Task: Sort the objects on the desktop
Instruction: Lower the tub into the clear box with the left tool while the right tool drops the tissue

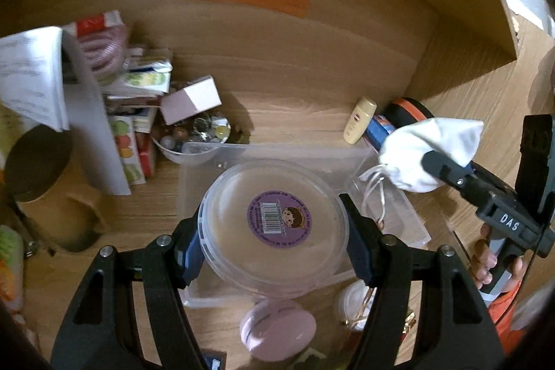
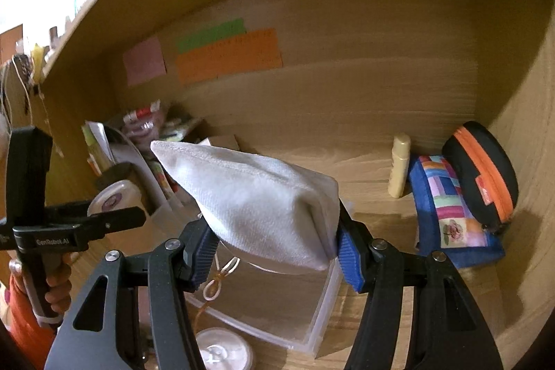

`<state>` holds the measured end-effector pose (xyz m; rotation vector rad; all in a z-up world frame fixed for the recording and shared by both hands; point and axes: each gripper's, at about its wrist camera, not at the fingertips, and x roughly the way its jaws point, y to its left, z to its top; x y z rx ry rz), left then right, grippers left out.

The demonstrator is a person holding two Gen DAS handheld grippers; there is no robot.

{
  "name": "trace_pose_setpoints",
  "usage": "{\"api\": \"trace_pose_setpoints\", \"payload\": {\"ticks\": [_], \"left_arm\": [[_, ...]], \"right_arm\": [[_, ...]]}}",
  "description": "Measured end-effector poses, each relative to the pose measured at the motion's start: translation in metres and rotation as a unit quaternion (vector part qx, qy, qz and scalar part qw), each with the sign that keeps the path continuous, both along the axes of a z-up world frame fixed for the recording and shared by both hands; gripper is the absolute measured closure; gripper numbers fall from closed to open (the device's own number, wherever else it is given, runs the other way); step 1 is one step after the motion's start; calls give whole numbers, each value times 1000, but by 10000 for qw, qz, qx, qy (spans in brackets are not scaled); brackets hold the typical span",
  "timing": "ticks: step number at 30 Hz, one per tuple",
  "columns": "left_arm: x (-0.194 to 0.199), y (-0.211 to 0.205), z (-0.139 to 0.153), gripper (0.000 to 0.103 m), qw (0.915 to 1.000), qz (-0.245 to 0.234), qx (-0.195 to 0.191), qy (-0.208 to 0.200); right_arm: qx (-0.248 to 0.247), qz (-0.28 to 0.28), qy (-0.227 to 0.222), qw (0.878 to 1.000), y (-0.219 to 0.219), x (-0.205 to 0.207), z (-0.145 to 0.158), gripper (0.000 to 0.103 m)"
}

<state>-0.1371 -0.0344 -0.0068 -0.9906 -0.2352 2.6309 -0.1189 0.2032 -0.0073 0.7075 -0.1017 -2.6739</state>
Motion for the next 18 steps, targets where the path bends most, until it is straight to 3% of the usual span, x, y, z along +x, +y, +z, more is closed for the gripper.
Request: {"api": "trace_pose_setpoints", "payload": {"ticks": [18], "left_arm": [[-58,15,-40,35,9973,-83,-307,-656]], "right_arm": [[1003,380,-822,9908,-30,-56,-51,47]]}}
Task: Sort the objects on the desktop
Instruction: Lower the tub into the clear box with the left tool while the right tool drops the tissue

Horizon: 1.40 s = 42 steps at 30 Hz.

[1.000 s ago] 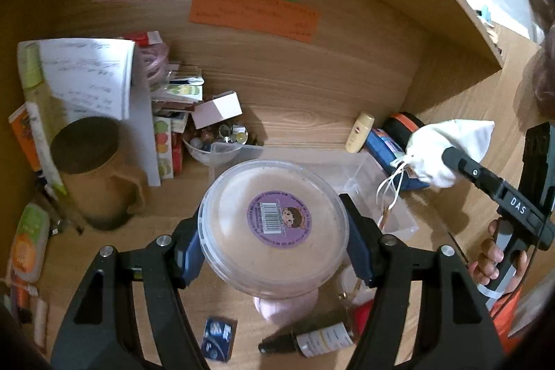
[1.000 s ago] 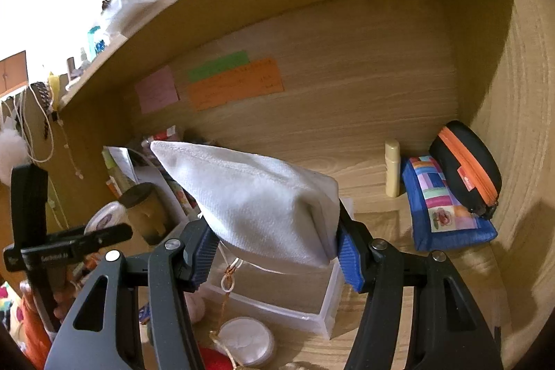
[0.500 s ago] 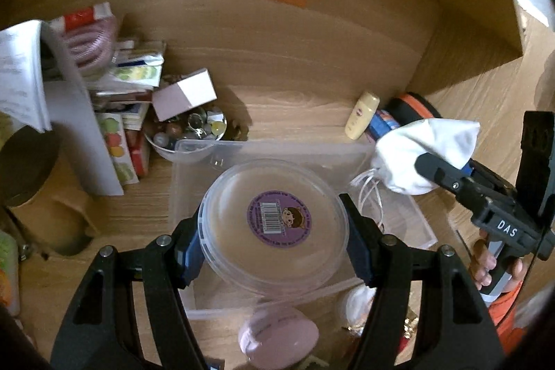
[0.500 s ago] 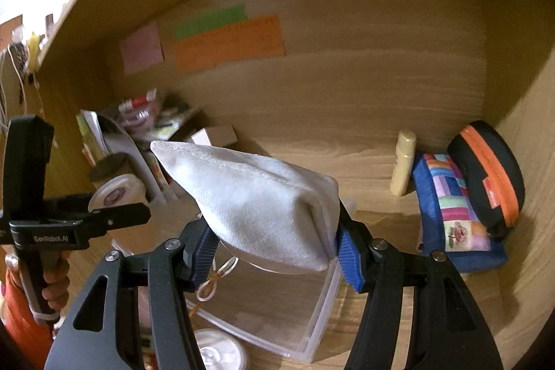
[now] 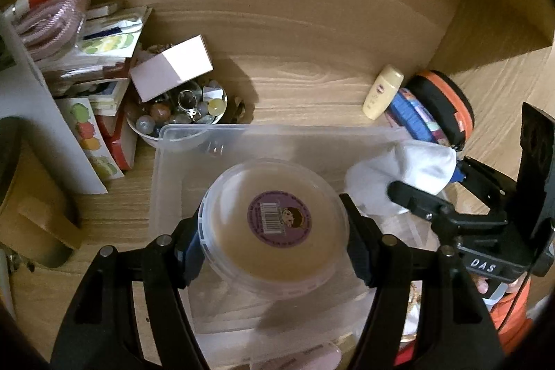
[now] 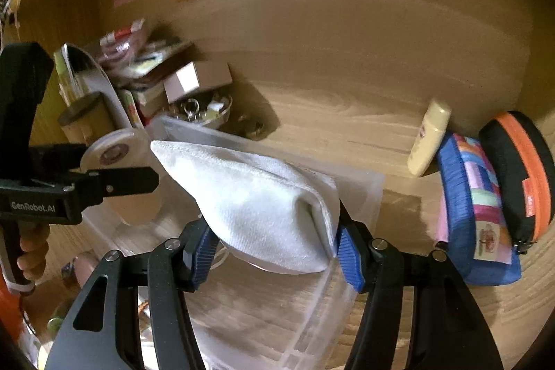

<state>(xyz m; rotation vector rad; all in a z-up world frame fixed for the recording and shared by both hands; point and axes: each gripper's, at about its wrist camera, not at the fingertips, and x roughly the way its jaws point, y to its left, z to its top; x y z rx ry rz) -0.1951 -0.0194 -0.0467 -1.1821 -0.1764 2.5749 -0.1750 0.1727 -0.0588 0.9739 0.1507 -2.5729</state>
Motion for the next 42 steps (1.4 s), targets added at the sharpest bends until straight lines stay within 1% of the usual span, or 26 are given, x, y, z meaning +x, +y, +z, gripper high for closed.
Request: {"api": "trace_pose_setpoints", "payload": {"ticks": [9,12,17,19,22,24,26,32,35,37,38,41,42], "left_arm": [[-22,7,-18,35,9992,-24,-297,-251],[-26,11,-22,35,9981,30,-518,-320],[-27,19,-27,35,9957,-22,-849,-376],[-27,23,-29,35,9945,-38,-985,-360],[-26,25,-31,35,9931,-32,-1120,-344],[-26,26,-32,35,9932,-13,-1114,-334],[-27,23,-31,35,9945,1,-992,-329],[-28,18,-30,35,9951,75,-916,-375],[-25,18,-29,35,9949,65,-941,-358],[-22,20,-26,32,9947,72,-987,-282],[-21,19,-24,30,9948,65,-985,-260],[-14,17,-15,28,9954,38,-949,-135],[-11,17,-11,24,9956,27,-935,-101]], "right_arm": [[317,187,-152,9992,-11,-6,-12,46],[397,199,-66,9990,-12,-4,-12,46],[713,193,112,9972,-19,1,-13,46],[742,180,165,9969,-19,3,-13,44],[741,150,220,9969,-17,4,-12,44],[743,140,252,9968,-16,6,-12,44],[712,163,272,9970,-16,6,-11,44],[652,161,355,9971,-13,8,-7,39],[707,115,431,9965,-12,9,-5,33],[822,23,569,9950,-10,12,-3,23],[841,-1,650,9943,-9,14,-1,22],[758,-26,734,9944,-2,16,4,20],[733,-37,740,9946,-1,17,5,20]]}}
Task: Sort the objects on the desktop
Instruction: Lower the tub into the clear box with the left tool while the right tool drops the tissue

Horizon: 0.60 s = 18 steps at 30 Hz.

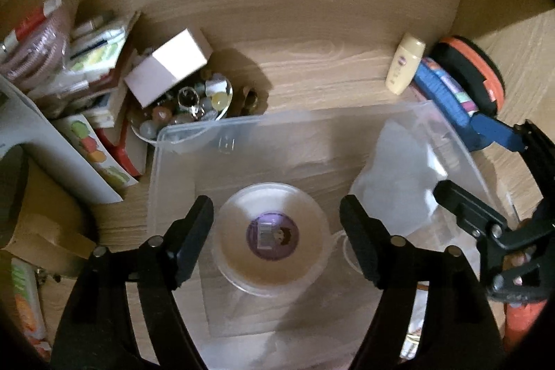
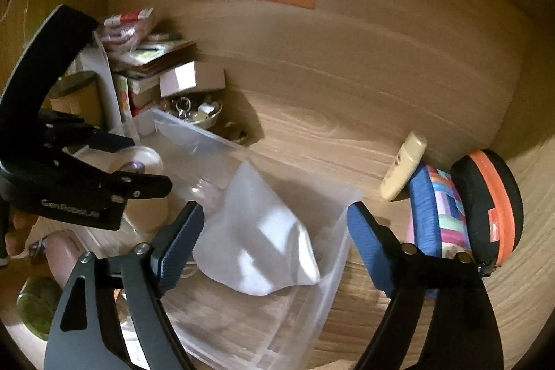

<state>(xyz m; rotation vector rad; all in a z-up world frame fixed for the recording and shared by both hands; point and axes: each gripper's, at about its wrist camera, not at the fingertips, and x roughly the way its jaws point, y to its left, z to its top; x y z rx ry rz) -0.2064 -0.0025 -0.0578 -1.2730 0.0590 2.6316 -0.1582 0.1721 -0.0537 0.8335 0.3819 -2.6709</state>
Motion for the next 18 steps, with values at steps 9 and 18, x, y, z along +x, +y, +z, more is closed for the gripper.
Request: {"api": "trace_pose_setpoints", "payload": {"ticks": [9,18], "left_arm": [[28,-4,32,7,9992,-28,-9,399],[55,-19,50,6,9981,150,62,591]], "right_arm": [[-177,-184,188,9995,14,12,20,9],[-319,-169,460,9983,17,42,39,4]]}}
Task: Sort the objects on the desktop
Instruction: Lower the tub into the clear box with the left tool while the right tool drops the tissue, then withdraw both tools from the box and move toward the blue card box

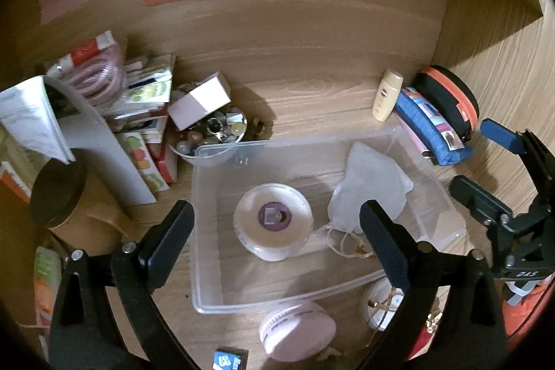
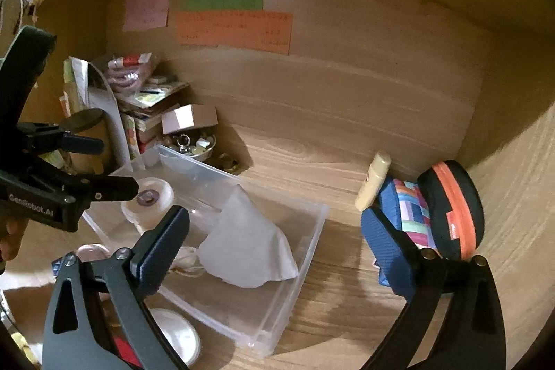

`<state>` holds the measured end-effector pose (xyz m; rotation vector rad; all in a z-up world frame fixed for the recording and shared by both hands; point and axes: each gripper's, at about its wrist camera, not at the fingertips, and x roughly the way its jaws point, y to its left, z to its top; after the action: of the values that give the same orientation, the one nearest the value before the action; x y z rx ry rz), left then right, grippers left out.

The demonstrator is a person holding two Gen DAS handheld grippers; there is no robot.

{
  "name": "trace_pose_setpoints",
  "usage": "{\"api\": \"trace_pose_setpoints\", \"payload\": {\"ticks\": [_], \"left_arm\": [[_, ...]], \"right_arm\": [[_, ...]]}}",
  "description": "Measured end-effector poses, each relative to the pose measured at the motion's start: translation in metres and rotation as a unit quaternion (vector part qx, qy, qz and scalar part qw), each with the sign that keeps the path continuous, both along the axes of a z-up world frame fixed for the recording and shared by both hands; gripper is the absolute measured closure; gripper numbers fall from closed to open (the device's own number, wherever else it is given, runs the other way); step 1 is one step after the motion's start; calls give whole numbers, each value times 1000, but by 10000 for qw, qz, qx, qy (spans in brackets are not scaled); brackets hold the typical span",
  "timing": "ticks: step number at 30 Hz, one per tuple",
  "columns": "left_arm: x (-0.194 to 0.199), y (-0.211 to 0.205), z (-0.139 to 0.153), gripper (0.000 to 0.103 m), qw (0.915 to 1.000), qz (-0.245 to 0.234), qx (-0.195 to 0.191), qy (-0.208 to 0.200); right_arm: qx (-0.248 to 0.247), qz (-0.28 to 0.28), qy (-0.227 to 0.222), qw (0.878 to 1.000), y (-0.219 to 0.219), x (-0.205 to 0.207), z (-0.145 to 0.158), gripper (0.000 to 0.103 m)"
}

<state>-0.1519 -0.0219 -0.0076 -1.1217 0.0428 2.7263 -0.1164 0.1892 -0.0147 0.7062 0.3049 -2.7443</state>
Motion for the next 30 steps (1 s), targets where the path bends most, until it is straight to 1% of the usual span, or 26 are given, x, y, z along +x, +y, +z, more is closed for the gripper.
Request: {"api": "trace_pose_setpoints", "payload": {"ticks": [5,11,17,23,30], "left_arm": [[20,-6,11,5,9998,-22,74,175],[43,-19,24,2,9989,20,149,435],[62,-34,20,2,9988,103,145,455],[77,-47,3,2,9993,154,99,340],[89,-59,-26,2,9997,200,75,99]], "right_arm": [[-67,3,164,9998,3,20,9,1],[-62,-18,485,9988,6,49,23,0],[43,-94,727,9973,9,74,26,0],[42,-228,574,9981,16,84,19,0],[-142,-320,135,9993,22,87,-2,0]]}}
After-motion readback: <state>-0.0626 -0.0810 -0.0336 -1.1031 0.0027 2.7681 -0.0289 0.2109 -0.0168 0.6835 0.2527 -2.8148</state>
